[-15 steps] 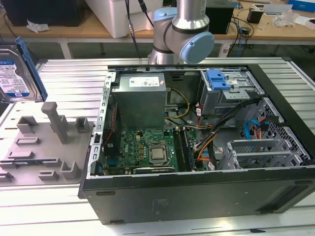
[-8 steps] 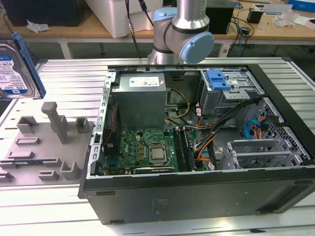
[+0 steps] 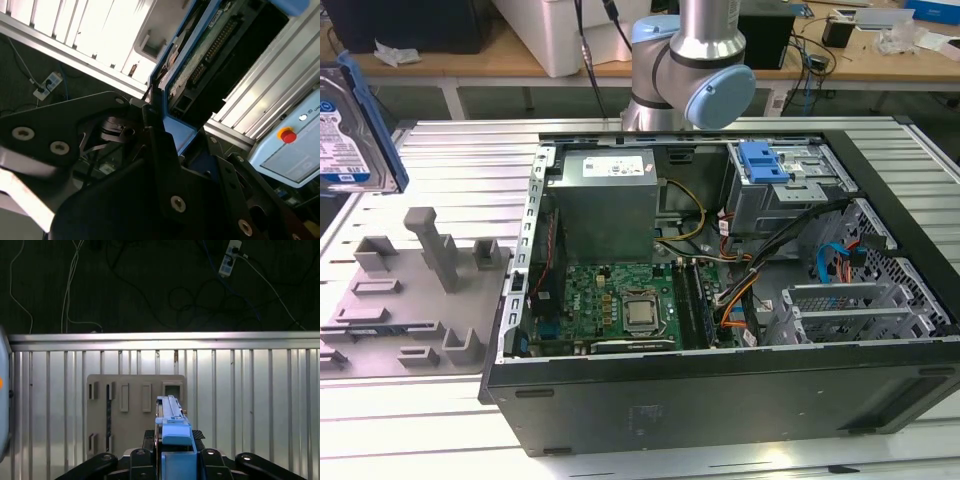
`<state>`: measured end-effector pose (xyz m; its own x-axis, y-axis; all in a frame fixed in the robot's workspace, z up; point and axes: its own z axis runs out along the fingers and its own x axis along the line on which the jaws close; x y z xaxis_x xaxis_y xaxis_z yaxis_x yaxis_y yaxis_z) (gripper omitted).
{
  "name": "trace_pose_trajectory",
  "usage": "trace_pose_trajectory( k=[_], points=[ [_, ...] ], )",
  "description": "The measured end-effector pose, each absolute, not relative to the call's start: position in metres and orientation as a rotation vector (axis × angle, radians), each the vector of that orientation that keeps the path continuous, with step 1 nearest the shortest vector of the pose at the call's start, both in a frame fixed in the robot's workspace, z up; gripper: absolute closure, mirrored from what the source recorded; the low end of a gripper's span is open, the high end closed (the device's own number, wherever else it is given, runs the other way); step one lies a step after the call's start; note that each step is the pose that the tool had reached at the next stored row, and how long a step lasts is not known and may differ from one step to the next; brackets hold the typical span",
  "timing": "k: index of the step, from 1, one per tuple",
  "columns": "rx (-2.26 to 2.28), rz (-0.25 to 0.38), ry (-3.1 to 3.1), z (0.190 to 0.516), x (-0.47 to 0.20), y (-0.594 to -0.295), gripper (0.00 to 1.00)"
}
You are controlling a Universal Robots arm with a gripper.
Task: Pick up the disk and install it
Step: 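Pick up the disk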
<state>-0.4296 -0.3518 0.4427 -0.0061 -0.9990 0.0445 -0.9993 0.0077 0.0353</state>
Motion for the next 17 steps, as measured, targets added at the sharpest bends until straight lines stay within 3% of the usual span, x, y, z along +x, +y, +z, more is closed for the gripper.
trace_pose_trajectory(
  k=[17],
  points=[
    [2.170,0.017,-2.186,0.461,-0.430,-0.352,0.63]
  ],
)
